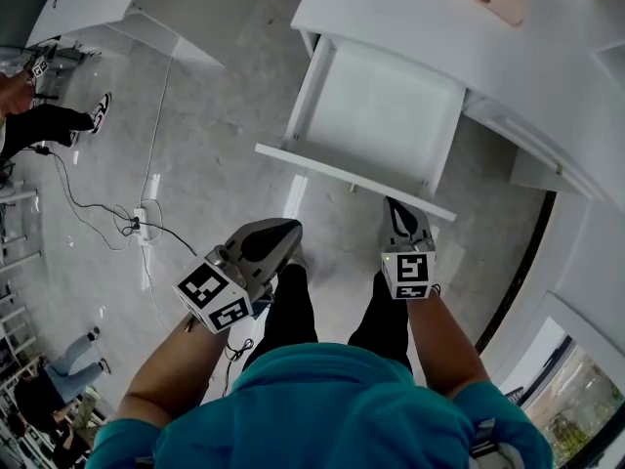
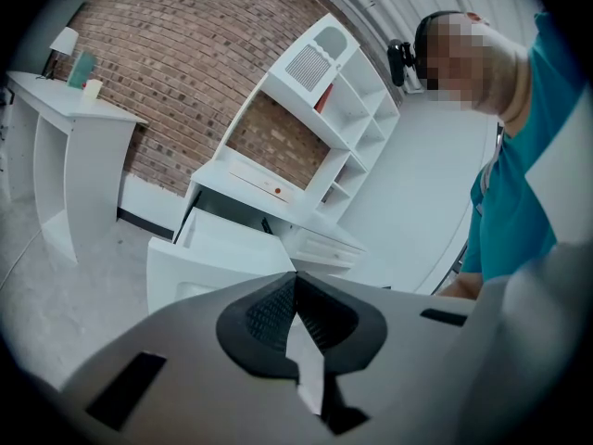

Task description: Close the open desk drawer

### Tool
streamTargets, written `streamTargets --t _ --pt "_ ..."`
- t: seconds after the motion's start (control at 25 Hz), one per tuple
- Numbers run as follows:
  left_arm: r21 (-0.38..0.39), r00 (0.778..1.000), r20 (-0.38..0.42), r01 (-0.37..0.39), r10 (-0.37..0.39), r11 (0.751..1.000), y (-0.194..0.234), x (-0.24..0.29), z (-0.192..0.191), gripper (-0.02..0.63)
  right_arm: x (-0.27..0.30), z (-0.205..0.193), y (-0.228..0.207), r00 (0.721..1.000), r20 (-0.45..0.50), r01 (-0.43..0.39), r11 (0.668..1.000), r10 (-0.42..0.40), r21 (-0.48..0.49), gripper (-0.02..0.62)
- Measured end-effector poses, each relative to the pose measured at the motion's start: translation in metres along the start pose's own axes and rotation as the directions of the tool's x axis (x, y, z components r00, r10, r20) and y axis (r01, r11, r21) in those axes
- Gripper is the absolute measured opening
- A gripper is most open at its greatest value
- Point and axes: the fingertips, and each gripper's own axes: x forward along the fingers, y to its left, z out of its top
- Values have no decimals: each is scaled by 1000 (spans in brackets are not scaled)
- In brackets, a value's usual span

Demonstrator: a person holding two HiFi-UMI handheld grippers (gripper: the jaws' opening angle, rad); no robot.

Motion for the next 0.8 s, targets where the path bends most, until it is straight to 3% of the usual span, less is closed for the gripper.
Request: streamTargets --t 0.8 --pt "11 999 40 -3 3 1000 12 9 26 6 27 20 -31 999 2 32 999 -32 -16 21"
